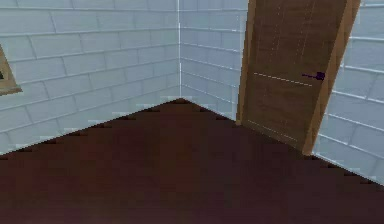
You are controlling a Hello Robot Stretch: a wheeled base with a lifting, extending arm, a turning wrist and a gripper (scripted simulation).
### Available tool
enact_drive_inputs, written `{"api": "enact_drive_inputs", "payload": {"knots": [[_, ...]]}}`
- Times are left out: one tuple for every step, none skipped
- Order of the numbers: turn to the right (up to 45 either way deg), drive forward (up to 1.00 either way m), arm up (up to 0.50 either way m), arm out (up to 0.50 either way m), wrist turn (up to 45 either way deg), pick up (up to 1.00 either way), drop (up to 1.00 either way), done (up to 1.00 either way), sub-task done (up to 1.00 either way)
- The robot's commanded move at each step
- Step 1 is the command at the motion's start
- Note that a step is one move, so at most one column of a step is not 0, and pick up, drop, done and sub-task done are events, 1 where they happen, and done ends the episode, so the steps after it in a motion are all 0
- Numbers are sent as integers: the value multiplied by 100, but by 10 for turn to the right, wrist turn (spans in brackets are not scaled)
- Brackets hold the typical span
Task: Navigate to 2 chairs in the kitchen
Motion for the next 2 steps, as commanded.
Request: {"api": "enact_drive_inputs", "payload": {"knots": [[30, 0, 0, 0, 0, 0, 0, 0, 0], [0, 10, 0, 0, 0, 0, 0, 0, 0]]}}
